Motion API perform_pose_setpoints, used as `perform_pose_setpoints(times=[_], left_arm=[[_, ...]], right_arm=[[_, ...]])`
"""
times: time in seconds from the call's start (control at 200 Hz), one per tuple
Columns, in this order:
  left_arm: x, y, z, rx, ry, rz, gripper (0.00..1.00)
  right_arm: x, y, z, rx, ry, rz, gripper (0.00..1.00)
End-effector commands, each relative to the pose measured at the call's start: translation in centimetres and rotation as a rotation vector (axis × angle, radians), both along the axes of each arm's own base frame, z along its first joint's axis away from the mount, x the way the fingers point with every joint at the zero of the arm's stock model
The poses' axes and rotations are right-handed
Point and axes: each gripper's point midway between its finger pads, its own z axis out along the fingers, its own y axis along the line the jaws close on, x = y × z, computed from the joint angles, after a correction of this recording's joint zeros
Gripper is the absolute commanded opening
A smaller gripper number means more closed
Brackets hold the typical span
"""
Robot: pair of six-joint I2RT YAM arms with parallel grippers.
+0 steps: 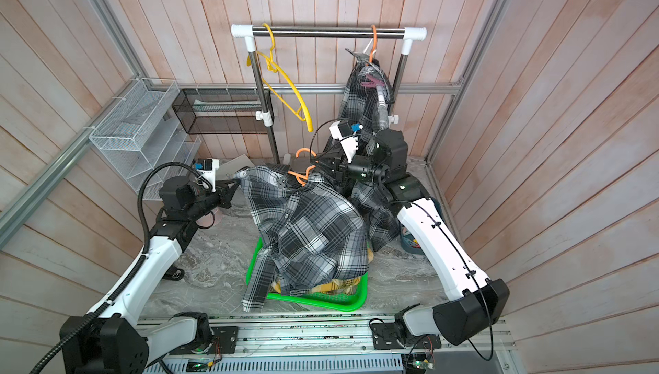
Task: Remove the clothespins securing long-sleeve shirts to the hanger
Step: Remove the long-sleeve shirt from the hanger.
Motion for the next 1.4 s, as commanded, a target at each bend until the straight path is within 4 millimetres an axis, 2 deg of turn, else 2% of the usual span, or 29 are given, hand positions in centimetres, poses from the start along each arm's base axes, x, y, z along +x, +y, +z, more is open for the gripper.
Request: perform_pose_setpoints(times=[0.0, 0.125, 0.41, 0.49, 0.675, 0.815, 0.92, 1.025, 1.181, 1.251, 1.311, 1.391], left_arm=[[1.0, 4.0, -1.4, -0.017, 0.046, 0.200, 0.00], [0.8, 4.9, -2.9, -0.032, 0.104, 0.244, 0.00], [0.0, 5.6, -4.9, -0.076, 0.184, 0.260, 0.00], [-0.3, 4.8, -4.8, -0.092, 0.188, 0.210, 0.00], [-1.1, 5.2, -4.9, -0.077, 0.189, 0.226, 0.00], [-1.4, 6.2, -7.0, -0.093, 0.259, 0.265, 0.00], [-1.6, 6.4, -7.6, -0.117, 0.272, 0.266, 0.00], [-1.6, 6.3, -7.3, -0.116, 0.269, 0.254, 0.00], [-2.2, 4.3, -5.5, -0.098, 0.235, 0.161, 0.00], [-2.5, 4.0, -6.7, -0.043, 0.294, 0.176, 0.00], [-2.7, 4.7, -8.4, -0.033, 0.340, 0.213, 0.00], [-3.2, 5.4, -9.0, -0.064, 0.344, 0.226, 0.00]], right_arm=[[-1.5, -1.2, 1.9, 0.032, -0.049, 0.020, 0.00], [-1.6, -2.4, 2.3, 0.048, -0.057, 0.000, 0.00], [-1.7, -5.9, 3.3, 0.093, -0.075, -0.048, 0.00], [-1.9, -6.2, 3.3, 0.096, -0.080, -0.048, 0.00], [-2.5, -7.0, 3.6, 0.108, -0.103, -0.050, 0.00], [-2.8, -7.7, 4.0, 0.111, -0.116, -0.055, 0.00], [-2.7, -8.3, 4.1, 0.114, -0.112, -0.062, 0.00], [-2.9, -8.7, 4.3, 0.122, -0.118, -0.069, 0.00], [-3.1, -8.7, 4.9, 0.142, -0.131, -0.056, 0.00], [-2.9, -8.7, 5.1, 0.143, -0.134, -0.052, 0.00], [-2.9, -9.0, 5.3, 0.135, -0.139, -0.057, 0.00], [-2.9, -9.7, 5.5, 0.136, -0.153, -0.084, 0.00]])
